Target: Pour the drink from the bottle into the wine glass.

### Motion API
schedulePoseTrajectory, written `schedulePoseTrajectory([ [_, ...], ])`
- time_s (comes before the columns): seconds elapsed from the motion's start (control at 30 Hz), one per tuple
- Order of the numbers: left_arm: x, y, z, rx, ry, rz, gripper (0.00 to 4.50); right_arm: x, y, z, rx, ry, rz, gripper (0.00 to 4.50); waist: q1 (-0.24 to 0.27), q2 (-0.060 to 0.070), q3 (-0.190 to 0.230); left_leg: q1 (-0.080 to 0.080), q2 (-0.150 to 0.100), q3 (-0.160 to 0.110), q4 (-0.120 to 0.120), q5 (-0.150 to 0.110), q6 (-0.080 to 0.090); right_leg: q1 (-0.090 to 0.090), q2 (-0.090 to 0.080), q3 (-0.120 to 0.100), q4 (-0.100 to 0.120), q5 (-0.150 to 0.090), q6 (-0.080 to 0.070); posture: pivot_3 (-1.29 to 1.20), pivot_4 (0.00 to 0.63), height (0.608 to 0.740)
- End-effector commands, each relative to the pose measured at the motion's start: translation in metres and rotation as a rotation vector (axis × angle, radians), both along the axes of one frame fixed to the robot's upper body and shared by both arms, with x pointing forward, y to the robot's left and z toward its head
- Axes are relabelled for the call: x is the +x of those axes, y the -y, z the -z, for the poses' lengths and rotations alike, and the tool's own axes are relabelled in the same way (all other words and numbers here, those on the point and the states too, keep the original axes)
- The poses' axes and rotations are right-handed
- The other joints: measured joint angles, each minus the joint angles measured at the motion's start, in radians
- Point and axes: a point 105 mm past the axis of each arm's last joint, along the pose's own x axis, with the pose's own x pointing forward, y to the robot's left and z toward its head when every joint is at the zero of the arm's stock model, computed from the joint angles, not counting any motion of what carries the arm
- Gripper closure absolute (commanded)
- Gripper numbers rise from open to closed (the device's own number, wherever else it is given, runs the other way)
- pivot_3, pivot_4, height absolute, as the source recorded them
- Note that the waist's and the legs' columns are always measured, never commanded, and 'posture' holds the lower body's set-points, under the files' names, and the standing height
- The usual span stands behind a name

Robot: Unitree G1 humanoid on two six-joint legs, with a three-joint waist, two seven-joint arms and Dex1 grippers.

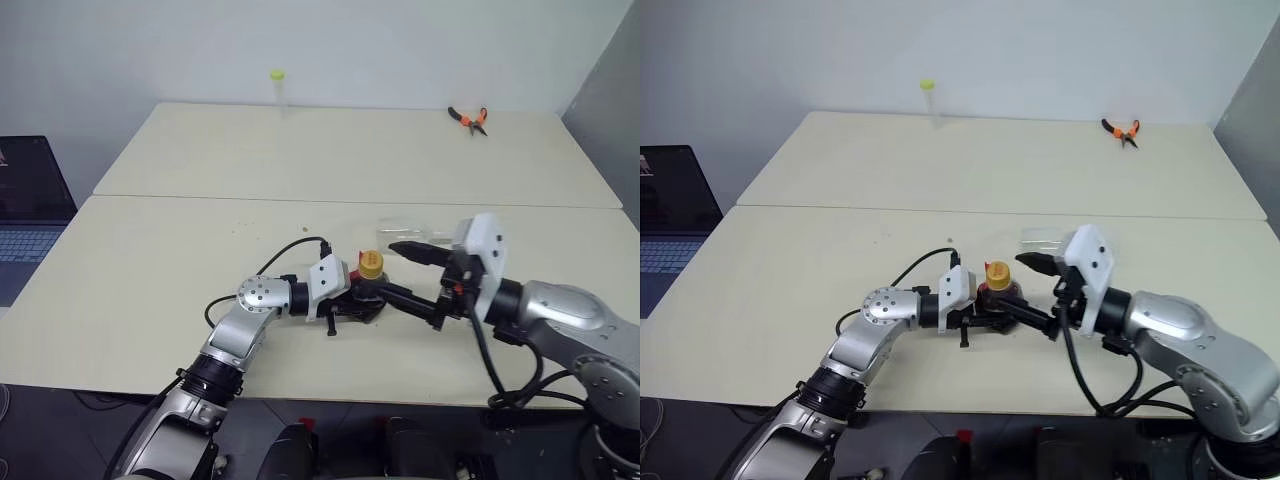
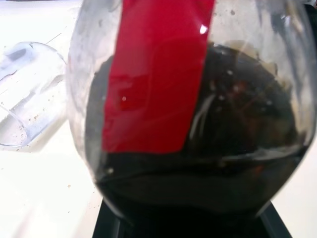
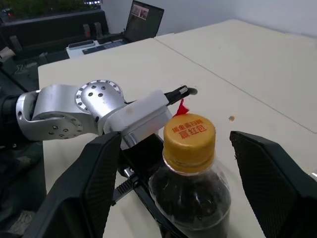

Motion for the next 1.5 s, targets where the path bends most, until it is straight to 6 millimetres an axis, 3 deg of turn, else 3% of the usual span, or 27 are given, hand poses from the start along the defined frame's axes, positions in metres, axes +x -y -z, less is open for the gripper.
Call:
schedulePoseTrajectory([
  [0.03,0.0,0.001,0.0,0.012,0.009,0.004,3.58,0.004,-0.002,-0.008,0.014,0.053,0.016,0.77,0.0,0.0,0.0,0.0,0.0,0.0,0.0,0.0,0.0,0.0,0.0,0.0,0.0,0.0,0.0,0.0,0.15,0.74],
  [0.2,0.0,0.0,0.001,0.012,0.008,0.003,3.58,0.007,-0.007,-0.012,0.049,0.059,0.013,0.77,0.0,0.0,0.0,0.0,0.0,0.0,0.0,0.0,0.0,0.0,0.0,0.0,0.0,0.0,0.0,0.0,0.15,0.74],
  [0.23,0.0,0.0,0.001,0.012,0.007,0.003,3.58,0.008,-0.008,-0.013,0.054,0.06,0.012,0.94,0.0,0.0,0.0,0.0,0.0,0.0,0.0,0.0,0.0,0.0,0.0,0.0,0.0,0.0,0.0,0.0,0.15,0.74],
  [0.37,0.0,0.0,0.001,0.012,0.006,0.002,3.58,0.008,-0.01,-0.013,0.052,0.06,0.009,1.94,0.0,0.0,0.0,0.0,0.0,0.0,0.0,0.0,0.0,0.0,0.0,0.0,0.0,0.0,0.0,0.0,0.15,0.74],
  [0.5,-0.001,0.0,0.001,0.012,0.006,0.002,3.58,0.008,-0.01,-0.012,0.048,0.06,0.004,3.3,0.0,0.0,0.0,0.0,0.0,0.0,0.0,0.0,0.0,0.0,0.0,0.0,0.0,0.0,0.0,0.0,0.15,0.74],
  [0.87,-0.001,0.001,0.001,0.008,0.007,0.001,3.6,0.001,-0.013,-0.035,0.396,-0.069,-0.041,3.3,-0.001,0.0,0.0,0.0,0.0,0.0,0.0,0.0,0.0,-0.001,0.0,0.001,0.001,0.0,0.0,0.0,0.15,0.74],
  [1.1,-0.002,0.001,0.002,0.005,0.006,-0.001,3.6,0.001,-0.007,-0.03,0.396,-0.095,-0.01,3.31,-0.001,0.0,0.0,0.0,0.0,0.0,0.0,0.0,0.0,0.0,0.0,0.001,0.001,0.0,0.0,0.0,0.15,0.74],
  [1.27,0.0,0.0,0.0,-0.002,0.011,-0.012,3.6,0.018,0.03,-0.018,0.199,0.035,0.193,3.31,0.0,0.0,0.0,0.0,0.0,0.0,0.0,0.0,0.0,0.0,0.0,0.0,0.001,0.0,0.0,0.0,0.15,0.74],
  [1.4,0.001,-0.001,-0.001,-0.01,0.018,-0.02,3.6,0.018,0.065,-0.009,0.193,0.035,0.301,3.31,0.0,0.0,0.0,0.0,0.0,0.0,0.0,0.0,0.0,0.0,0.0,0.0,0.0,0.0,0.0,0.0,0.15,0.74],
  [1.5,0.0,0.001,-0.004,-0.033,0.018,-0.017,3.6,0.017,0.09,0.014,0.125,0.01,0.401,3.31,0.001,0.0,0.0,0.0,0.0,0.0,0.0,0.0,0.0,0.0,0.0,0.0,0.0,0.0,0.0,0.0,0.15,0.74],
])
